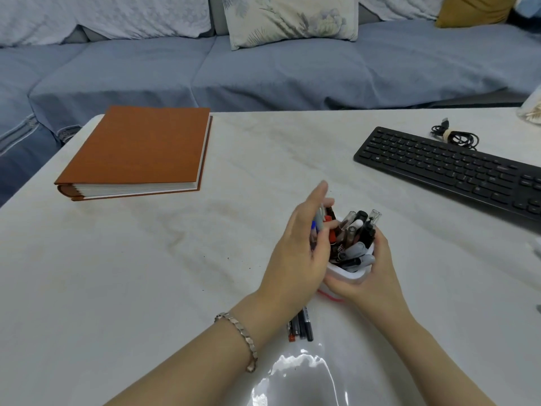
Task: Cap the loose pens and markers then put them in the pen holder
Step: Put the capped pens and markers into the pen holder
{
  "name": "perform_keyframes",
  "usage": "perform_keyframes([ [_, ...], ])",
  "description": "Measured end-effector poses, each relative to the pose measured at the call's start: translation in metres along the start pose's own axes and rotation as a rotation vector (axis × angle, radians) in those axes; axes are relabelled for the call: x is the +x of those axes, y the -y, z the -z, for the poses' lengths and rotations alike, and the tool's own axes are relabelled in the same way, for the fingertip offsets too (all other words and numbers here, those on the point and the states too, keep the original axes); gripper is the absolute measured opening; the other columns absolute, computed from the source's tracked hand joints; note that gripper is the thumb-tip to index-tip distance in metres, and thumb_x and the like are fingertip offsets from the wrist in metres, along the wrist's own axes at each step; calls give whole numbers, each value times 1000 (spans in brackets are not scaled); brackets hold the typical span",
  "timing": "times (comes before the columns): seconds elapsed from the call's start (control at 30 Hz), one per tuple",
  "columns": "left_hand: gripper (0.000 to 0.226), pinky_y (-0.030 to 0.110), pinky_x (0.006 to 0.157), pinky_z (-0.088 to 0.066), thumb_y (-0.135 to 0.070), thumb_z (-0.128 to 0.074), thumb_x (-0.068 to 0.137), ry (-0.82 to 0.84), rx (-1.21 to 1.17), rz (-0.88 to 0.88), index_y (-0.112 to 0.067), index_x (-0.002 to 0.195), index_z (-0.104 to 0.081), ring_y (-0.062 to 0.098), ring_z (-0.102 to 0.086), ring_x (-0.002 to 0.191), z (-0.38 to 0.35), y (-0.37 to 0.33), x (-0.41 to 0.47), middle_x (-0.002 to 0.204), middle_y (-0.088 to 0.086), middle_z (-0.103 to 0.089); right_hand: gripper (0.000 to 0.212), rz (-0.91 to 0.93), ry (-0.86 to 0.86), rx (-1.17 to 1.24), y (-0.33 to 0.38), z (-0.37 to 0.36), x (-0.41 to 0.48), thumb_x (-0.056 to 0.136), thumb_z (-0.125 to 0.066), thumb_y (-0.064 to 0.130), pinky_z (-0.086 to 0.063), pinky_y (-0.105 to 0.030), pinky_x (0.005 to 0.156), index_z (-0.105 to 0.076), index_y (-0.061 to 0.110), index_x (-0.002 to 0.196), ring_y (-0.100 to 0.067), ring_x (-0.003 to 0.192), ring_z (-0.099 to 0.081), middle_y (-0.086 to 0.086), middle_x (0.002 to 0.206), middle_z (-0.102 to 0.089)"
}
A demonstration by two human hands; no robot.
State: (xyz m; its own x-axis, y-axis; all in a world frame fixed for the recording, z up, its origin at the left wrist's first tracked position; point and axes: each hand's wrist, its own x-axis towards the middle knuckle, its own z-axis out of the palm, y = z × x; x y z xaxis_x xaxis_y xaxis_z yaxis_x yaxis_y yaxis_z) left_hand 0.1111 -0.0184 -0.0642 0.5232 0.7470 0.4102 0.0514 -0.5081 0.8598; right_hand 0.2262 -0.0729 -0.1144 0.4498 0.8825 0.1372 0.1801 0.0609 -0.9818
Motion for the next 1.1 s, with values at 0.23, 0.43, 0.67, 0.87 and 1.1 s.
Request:
perform_keyframes([
  [0.23, 37, 2, 94, -33, -9, -49, 89, 31, 109, 110, -29, 120, -50, -11, -45, 115, 1, 14, -5, 120, -19, -53, 57, 36, 21, 16, 6, -2, -1, 56, -85, 14, -51, -16, 70, -51, 47, 89, -5, 85, -68, 9, 91, -70],
  [0.43, 43, 5, 109, -10, -42, -35, 90, -3, 213, 208, -34, 132, -34, -12, -12, 134, 9, 34, -26, 143, -28, -22, 77, -3, 4, -86, 0, 2, -6, 41, -80, 46, -47, -25, 87, -39, 53, 106, -9, 104, -58, 8, 108, -59],
  [0.67, 54, 26, 92, -37, -35, -61, 79, 227, 592, 724, -16, 125, -41, 20, -41, 114, 18, 57, -42, 120, 4, -43, 71, -1, -19, -73, -5, 2, -1, 41, -82, 45, -51, -26, 74, -47, 34, 101, -12, 83, -61, 8, 86, -59],
  [0.87, 27, 29, 62, -43, -17, -56, 77, 223, 517, 817, -9, 102, -48, 26, -59, 84, 24, 57, -34, 94, 11, -61, 67, -19, -13, -100, -16, 3, 1, 46, -84, 46, -45, -24, 71, -43, 35, 98, -10, 76, -52, 10, 84, -48],
  [1.1, 11, 27, 61, -33, -15, -47, 86, 336, 609, 810, -6, 88, -42, 26, -48, 76, 30, 62, -35, 90, 10, -50, 63, -21, -21, -83, -9, 1, 0, 42, -78, 46, -45, -18, 74, -44, 50, 95, -9, 82, -58, 8, 87, -55],
])
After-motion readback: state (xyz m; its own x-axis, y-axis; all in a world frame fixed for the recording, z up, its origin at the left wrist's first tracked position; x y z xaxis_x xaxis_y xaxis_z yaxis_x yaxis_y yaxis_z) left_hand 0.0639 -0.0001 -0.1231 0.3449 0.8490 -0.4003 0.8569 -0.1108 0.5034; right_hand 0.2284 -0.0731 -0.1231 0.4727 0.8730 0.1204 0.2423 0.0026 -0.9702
